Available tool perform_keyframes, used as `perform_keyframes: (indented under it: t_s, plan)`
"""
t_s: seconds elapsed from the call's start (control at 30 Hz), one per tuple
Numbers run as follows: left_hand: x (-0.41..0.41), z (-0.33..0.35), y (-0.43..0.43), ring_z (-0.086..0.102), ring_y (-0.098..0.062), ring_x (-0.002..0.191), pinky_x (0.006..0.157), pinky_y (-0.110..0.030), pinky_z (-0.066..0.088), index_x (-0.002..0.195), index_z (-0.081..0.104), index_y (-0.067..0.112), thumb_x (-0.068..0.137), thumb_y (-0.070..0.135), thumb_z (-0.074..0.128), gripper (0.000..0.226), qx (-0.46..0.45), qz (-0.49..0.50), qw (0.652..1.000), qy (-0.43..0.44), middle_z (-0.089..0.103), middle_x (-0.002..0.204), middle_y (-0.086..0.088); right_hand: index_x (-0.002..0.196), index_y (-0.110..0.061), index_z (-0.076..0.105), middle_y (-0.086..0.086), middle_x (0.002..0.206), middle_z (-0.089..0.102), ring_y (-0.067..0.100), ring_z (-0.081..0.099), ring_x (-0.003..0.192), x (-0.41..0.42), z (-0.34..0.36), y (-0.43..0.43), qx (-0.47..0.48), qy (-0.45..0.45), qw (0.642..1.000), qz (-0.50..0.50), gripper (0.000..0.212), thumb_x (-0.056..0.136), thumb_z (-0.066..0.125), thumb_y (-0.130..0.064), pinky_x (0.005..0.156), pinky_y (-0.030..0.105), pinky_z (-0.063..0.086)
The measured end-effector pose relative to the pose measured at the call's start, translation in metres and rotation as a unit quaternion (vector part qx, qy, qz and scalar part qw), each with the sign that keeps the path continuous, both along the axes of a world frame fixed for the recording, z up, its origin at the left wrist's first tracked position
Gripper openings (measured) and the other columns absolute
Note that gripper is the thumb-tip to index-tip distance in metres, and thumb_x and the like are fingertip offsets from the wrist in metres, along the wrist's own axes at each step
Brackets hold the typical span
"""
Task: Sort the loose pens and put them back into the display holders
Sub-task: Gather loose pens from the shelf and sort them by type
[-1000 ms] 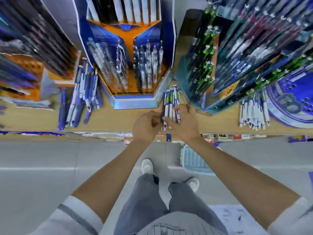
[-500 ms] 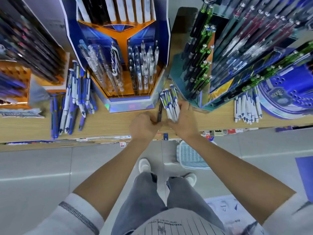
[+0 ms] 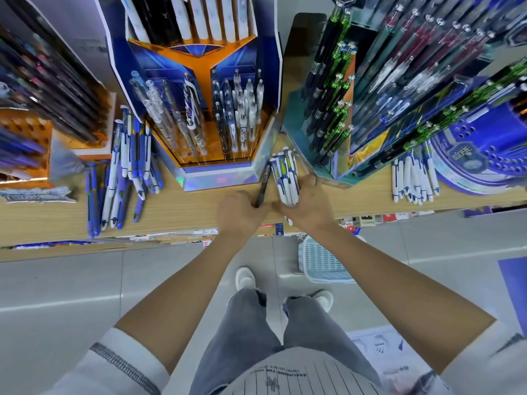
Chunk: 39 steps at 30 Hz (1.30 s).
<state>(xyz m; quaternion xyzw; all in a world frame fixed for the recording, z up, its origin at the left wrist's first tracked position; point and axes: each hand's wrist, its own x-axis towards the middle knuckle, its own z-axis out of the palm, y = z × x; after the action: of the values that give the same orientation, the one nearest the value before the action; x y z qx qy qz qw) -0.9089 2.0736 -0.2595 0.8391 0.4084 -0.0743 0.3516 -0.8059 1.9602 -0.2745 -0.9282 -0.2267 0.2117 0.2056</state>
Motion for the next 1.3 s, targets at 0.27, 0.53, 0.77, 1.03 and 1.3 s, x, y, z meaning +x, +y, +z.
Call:
perform_keyframes:
  t_s: [0.27, 0.53, 0.77, 1.03, 1.3]
  plan:
    - [-0.021, -0.006, 0.005, 0.066, -0.029, 0.07, 0.071, -0.041, 0.053, 0.086, 0.066, 0.012, 0.083, 0.04, 0.058, 0.029, -0.089, 0.038, 0.993, -0.061, 0.07, 0.075, -0.007, 0.113, -0.002, 0.041, 0.014, 0.105, 0.058, 0.033, 0.062, 0.092, 0.002, 0.012, 0.01, -0.07, 0.051, 0.996, -0.01, 0.067, 0.07, 0.08, -0.034, 0.064, 0.033, 0.045]
    - [-0.02, -0.013, 0.006, 0.064, -0.024, 0.053, 0.068, -0.042, 0.058, 0.084, 0.065, 0.012, 0.085, 0.033, 0.059, 0.022, -0.197, 0.07, 0.975, -0.077, 0.069, 0.067, -0.005, 0.11, -0.002, 0.044, 0.011, 0.092, 0.055, 0.03, 0.059, 0.08, -0.005, 0.015, 0.008, -0.033, 0.028, 0.999, -0.017, 0.059, 0.071, 0.079, -0.028, 0.06, 0.033, 0.042]
    - [-0.016, -0.014, 0.005, 0.057, -0.022, 0.047, 0.053, -0.03, 0.051, 0.088, 0.06, 0.011, 0.093, 0.014, 0.047, 0.014, -0.254, 0.096, 0.959, -0.086, 0.063, 0.063, -0.004, 0.108, -0.001, 0.049, 0.012, 0.091, 0.059, 0.028, 0.055, 0.074, -0.008, 0.011, 0.001, 0.016, 0.017, 0.999, -0.022, 0.043, 0.077, 0.07, -0.023, 0.059, 0.029, 0.037]
    - [-0.002, -0.025, 0.001, 0.046, -0.027, 0.057, 0.06, -0.034, 0.038, 0.083, 0.05, 0.013, 0.097, 0.022, 0.033, 0.023, -0.266, 0.133, 0.952, -0.075, 0.046, 0.068, -0.004, 0.108, -0.001, 0.052, 0.008, 0.08, 0.062, 0.023, 0.055, 0.067, -0.004, 0.012, -0.007, 0.067, 0.078, 0.994, -0.022, 0.031, 0.085, 0.064, -0.018, 0.049, 0.024, 0.033]
    - [0.001, -0.037, -0.014, 0.043, -0.027, 0.073, 0.068, -0.04, 0.037, 0.099, 0.048, 0.017, 0.095, 0.033, 0.038, 0.019, -0.255, 0.119, 0.952, -0.116, 0.046, 0.072, -0.002, 0.105, -0.014, 0.049, -0.005, 0.071, 0.057, 0.007, 0.051, 0.059, 0.003, 0.026, -0.025, 0.119, 0.148, 0.981, -0.032, 0.023, 0.086, 0.062, -0.014, 0.049, 0.011, 0.036]
